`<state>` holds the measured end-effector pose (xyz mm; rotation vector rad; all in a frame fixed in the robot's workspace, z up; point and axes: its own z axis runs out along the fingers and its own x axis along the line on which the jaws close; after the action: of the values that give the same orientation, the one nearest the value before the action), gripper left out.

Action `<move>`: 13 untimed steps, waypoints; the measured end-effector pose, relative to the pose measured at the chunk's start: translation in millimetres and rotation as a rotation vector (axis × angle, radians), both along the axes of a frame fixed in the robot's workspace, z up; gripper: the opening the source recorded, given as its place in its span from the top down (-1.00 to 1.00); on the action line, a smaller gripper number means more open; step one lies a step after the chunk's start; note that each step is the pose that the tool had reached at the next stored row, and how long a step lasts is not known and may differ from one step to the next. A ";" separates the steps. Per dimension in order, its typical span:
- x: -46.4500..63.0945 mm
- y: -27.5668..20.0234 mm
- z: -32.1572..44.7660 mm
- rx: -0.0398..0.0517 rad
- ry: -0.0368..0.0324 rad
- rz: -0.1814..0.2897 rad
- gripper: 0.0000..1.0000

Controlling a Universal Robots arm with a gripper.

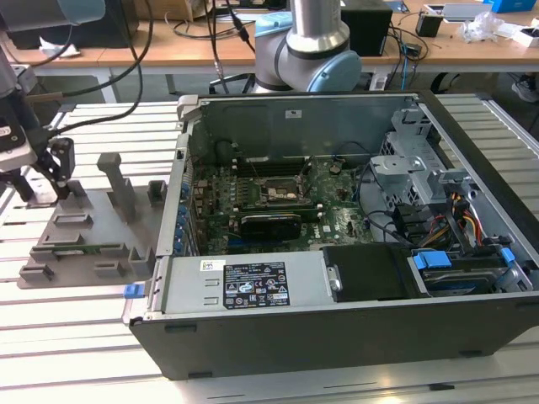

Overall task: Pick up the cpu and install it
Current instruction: 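Pick up the cpu and move it towards the insertion slot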

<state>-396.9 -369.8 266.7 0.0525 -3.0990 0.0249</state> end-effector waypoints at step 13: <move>0.0 0.0 22.8 0.0000 0.0000 0.000 -0.09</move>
<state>-396.9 -369.8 289.5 0.0526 -3.0991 0.0248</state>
